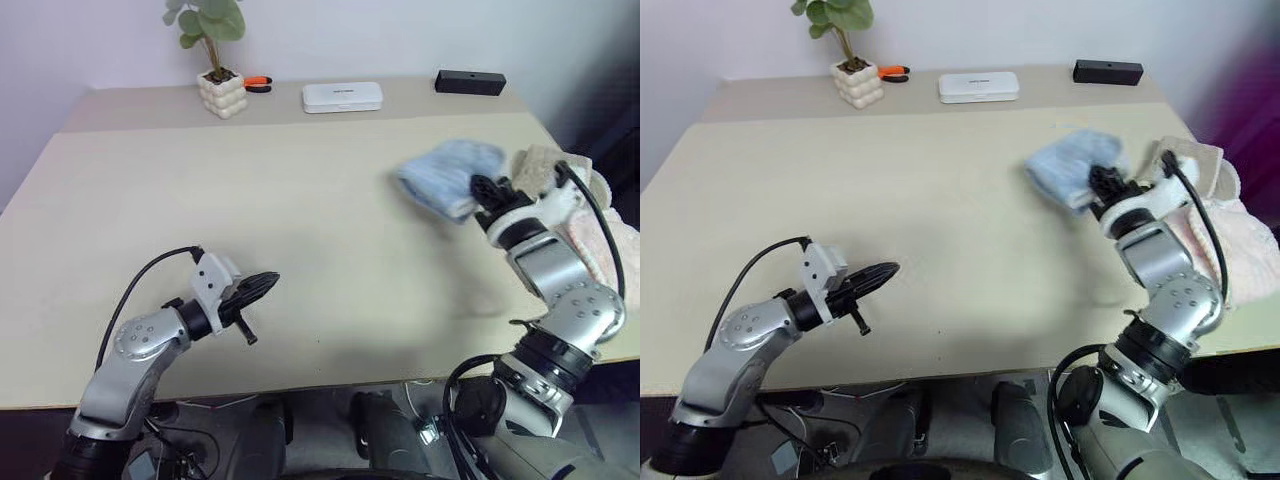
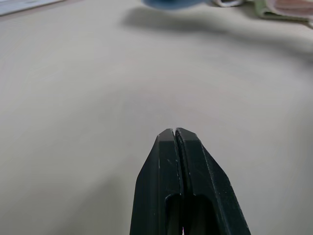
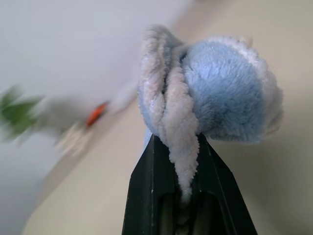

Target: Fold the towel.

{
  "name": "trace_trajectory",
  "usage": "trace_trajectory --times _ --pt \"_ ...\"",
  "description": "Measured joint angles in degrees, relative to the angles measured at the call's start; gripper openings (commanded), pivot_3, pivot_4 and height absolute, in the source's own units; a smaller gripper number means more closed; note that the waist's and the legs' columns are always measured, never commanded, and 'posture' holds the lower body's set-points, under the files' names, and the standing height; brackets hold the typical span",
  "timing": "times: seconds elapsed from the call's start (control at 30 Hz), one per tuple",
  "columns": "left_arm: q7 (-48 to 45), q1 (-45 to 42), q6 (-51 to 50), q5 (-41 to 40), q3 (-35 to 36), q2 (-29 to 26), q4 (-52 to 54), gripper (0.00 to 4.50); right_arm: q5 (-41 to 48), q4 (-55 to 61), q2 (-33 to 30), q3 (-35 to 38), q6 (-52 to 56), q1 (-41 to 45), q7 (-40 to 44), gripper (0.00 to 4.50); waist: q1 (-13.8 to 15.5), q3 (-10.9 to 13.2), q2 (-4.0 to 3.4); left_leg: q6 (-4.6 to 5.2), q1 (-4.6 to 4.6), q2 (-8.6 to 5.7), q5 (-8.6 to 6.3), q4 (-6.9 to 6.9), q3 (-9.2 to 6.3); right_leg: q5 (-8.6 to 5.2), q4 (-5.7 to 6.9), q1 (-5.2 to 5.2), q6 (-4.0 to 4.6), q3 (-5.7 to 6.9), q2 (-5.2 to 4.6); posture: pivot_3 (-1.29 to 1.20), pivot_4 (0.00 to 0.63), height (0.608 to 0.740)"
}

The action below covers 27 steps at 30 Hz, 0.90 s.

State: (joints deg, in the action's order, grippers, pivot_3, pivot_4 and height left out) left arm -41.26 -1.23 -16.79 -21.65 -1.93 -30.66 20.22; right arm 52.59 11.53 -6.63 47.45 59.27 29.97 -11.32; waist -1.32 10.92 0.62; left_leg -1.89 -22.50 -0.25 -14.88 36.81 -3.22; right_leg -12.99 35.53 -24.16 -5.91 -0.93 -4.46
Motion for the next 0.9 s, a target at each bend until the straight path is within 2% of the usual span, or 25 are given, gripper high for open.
trace_trajectory --times 0.2,0.3,0.47,0.63,0.73,0.9 --pt "-2.1 -2.6 1.3 1.5 -2.3 1.0 -3.5 0.0 5.2 3.4 2.4 2.5 1.6 -9.6 -11.4 0.03 0.1 0.0 -0.22 0.0 0.01 0.0 0.0 0.01 0.04 -0.06 0.16 -0.09 0.08 -0.07 0.01 0.0 0.15 0.738" --pt "-2.8 -3.3 2.0 2.2 -3.4 1.2 -4.7 0.0 9.2 5.4 2.3 2.4 1.7 -11.6 -14.7 1.0 0.2 0.0 -0.22 0.01 0.0 0.0 0.0 0.04 0.05 -0.1 0.15 -0.09 0.15 -0.08 0.01 0.0 0.15 0.738" --pt "-3.8 -4.3 2.7 2.7 -4.1 1.7 -6.3 0.0 13.0 8.8 -2.9 1.3 0.9 -14.6 -16.7 3.52 0.3 0.0 -0.24 0.01 -0.03 -0.01 0.0 0.05 0.05 -0.12 0.1 -0.09 0.16 -0.09 0.0 0.0 0.15 0.738" --pt "-3.4 -6.5 5.3 3.8 -3.5 2.6 -10.4 0.0 10.4 13.0 -14.0 -1.7 -1.6 -18.6 -13.2 3.52 0.4 0.0 -0.25 0.01 -0.05 -0.01 0.0 0.06 0.06 -0.13 0.02 -0.06 0.18 -0.09 0.01 0.0 0.15 0.738" --pt "1.4 -10.1 8.1 5.3 0.1 4.6 -17.0 0.0 3.2 15.6 -25.6 -8.8 -4.5 -21.2 -4.0 3.52 0.2 0.0 -0.26 0.01 -0.03 -0.01 0.0 0.1 0.08 -0.13 0.01 -0.06 0.16 -0.1 0.03 0.0 0.15 0.738" --pt "7.3 -14.0 11.4 6.2 6.3 5.2 -21.8 0.0 -6.9 18.1 -37.4 -25.0 -12.2 -21.1 15.1 3.52 0.2 -0.1 -0.18 0.05 -0.01 0.06 -0.02 0.08 0.04 -0.04 -0.03 -0.02 -0.07 -0.1 0.15 0.0 0.15 0.738"
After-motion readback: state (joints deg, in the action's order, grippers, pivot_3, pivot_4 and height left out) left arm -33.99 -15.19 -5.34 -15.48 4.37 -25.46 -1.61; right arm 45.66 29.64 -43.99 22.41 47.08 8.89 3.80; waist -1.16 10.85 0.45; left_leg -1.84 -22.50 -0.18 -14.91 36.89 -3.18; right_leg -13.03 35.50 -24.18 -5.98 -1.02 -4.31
